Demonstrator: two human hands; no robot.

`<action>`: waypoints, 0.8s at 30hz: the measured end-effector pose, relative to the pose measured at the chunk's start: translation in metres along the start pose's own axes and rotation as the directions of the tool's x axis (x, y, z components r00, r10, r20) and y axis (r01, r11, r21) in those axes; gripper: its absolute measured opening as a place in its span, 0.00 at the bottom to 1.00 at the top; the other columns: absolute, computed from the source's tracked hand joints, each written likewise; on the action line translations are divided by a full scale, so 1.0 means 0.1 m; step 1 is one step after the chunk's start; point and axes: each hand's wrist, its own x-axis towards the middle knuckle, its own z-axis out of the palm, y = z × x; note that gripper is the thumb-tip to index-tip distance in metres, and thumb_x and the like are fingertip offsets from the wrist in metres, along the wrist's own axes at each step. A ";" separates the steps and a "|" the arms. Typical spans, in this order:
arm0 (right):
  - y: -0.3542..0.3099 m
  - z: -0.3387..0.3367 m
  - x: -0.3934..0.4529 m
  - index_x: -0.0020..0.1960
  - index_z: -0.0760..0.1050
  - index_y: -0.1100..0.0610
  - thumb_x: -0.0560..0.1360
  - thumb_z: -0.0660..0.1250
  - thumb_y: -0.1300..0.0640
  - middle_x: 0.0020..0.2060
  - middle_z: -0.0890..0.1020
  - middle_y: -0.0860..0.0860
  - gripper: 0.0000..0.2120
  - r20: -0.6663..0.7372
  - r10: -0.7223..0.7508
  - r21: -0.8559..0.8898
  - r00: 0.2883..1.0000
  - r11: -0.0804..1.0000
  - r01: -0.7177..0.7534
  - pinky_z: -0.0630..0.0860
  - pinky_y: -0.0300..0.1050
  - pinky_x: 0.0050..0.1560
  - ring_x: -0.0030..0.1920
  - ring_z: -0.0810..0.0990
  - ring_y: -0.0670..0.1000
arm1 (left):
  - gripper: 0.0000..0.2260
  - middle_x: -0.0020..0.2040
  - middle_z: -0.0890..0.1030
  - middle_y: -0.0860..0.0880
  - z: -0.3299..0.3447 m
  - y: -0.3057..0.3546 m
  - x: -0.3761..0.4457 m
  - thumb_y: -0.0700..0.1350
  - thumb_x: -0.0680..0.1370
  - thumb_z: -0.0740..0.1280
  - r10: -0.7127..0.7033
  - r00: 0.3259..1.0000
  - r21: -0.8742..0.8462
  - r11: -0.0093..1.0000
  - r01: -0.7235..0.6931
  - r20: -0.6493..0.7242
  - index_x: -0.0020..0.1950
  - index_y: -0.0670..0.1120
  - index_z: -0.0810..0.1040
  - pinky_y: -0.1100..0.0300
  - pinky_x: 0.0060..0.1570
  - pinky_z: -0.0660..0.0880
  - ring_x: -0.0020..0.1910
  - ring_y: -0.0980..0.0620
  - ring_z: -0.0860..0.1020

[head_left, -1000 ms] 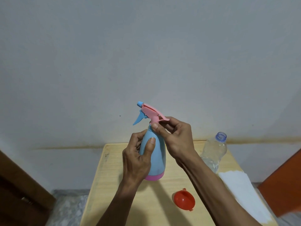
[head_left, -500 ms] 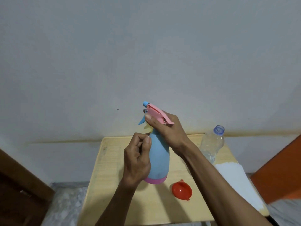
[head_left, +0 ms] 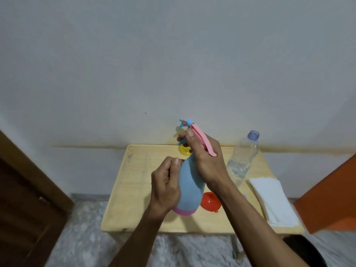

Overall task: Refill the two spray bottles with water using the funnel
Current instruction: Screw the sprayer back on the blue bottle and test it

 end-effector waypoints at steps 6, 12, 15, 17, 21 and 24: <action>-0.09 -0.29 -0.55 0.49 0.81 0.57 0.84 0.62 0.50 0.44 0.85 0.53 0.14 -0.005 0.013 0.027 1.000 1.000 -0.012 0.77 0.41 0.42 0.39 0.86 0.51 | 0.16 0.39 0.81 0.50 0.08 0.27 -0.58 0.54 0.81 0.57 -0.018 1.000 0.026 0.999 0.019 -0.019 0.44 0.46 0.78 0.43 0.36 0.75 0.38 0.47 0.79; -0.11 -0.60 -1.18 0.50 0.77 0.60 0.84 0.61 0.49 0.47 0.83 0.56 0.15 -0.040 0.139 0.068 0.990 0.988 -0.136 0.78 0.49 0.39 0.32 0.87 0.55 | 0.14 0.44 0.85 0.52 0.02 0.44 -1.25 0.54 0.80 0.59 -0.144 0.982 0.060 0.986 0.153 -0.126 0.47 0.46 0.79 0.49 0.43 0.81 0.46 0.53 0.84; -0.11 -0.68 -1.37 0.48 0.75 0.61 0.84 0.61 0.47 0.45 0.82 0.60 0.17 -0.081 0.127 -0.025 0.989 0.991 -0.130 0.79 0.56 0.45 0.29 0.86 0.54 | 0.06 0.43 0.83 0.54 -0.12 0.49 -1.35 0.49 0.81 0.65 -0.166 0.966 0.203 0.957 0.206 -0.197 0.48 0.49 0.78 0.60 0.43 0.80 0.47 0.55 0.83; -0.09 -0.69 -1.44 0.48 0.75 0.61 0.83 0.61 0.46 0.43 0.81 0.61 0.18 -0.090 0.129 -0.092 0.988 0.986 -0.137 0.79 0.56 0.45 0.28 0.85 0.52 | 0.04 0.45 0.82 0.54 -0.25 0.50 -1.30 0.48 0.80 0.67 -0.147 0.968 0.331 0.920 0.209 -0.203 0.50 0.49 0.77 0.63 0.41 0.77 0.49 0.54 0.81; 0.00 -0.63 -1.50 0.41 0.72 0.58 0.83 0.60 0.45 0.32 0.76 0.50 0.19 -0.085 0.216 -0.197 0.973 0.953 -0.229 0.76 0.52 0.45 0.28 0.85 0.52 | 0.14 0.57 0.82 0.50 -0.47 0.39 -1.09 0.55 0.78 0.66 -0.218 0.972 0.618 0.753 0.226 -0.090 0.59 0.48 0.76 0.54 0.51 0.76 0.55 0.49 0.80; 0.19 -0.52 -1.51 0.36 0.68 0.54 0.81 0.59 0.43 0.27 0.74 0.51 0.20 -0.073 0.272 -0.291 0.960 0.914 -0.281 0.76 0.54 0.45 0.28 0.85 0.53 | 0.22 0.65 0.78 0.46 -0.57 0.28 -0.99 0.57 0.79 0.63 -0.337 0.941 0.768 0.603 0.216 0.000 0.68 0.47 0.72 0.50 0.56 0.74 0.62 0.42 0.77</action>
